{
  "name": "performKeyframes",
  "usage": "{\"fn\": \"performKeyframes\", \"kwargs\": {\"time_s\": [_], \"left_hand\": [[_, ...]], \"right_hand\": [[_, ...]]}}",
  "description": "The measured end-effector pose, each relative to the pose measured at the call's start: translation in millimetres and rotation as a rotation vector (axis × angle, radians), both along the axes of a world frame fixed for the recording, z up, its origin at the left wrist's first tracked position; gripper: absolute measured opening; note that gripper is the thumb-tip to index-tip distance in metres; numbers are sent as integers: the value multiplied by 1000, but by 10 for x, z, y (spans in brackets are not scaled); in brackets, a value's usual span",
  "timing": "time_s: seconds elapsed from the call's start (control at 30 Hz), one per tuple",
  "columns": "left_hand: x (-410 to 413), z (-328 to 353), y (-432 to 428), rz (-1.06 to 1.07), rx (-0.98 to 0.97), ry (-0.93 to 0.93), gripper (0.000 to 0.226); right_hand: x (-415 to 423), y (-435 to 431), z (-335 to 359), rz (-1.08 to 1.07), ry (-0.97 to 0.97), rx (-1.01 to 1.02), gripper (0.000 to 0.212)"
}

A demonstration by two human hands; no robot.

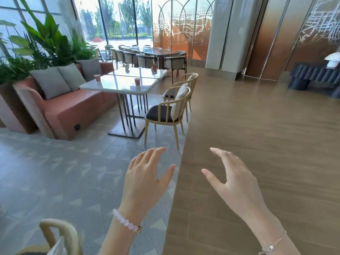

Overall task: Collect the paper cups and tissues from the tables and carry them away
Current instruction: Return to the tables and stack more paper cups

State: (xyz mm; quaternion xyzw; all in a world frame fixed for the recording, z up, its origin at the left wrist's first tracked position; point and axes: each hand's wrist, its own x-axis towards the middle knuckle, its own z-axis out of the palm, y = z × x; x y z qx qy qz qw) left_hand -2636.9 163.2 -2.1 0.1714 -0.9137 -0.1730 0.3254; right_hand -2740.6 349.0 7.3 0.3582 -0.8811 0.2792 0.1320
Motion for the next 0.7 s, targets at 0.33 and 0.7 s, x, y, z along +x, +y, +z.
{"fn": "performKeyframes", "kwargs": {"time_s": [0.33,0.7], "left_hand": [[-1172,-136,-1212,120,-25,-4,50],[-2714,-109,-2572,347,23,-77,46]], "right_hand": [[-1479,-1437,-102,139,10,-12,68],[-3332,-3191,-102,350,-36,5,65]]}}
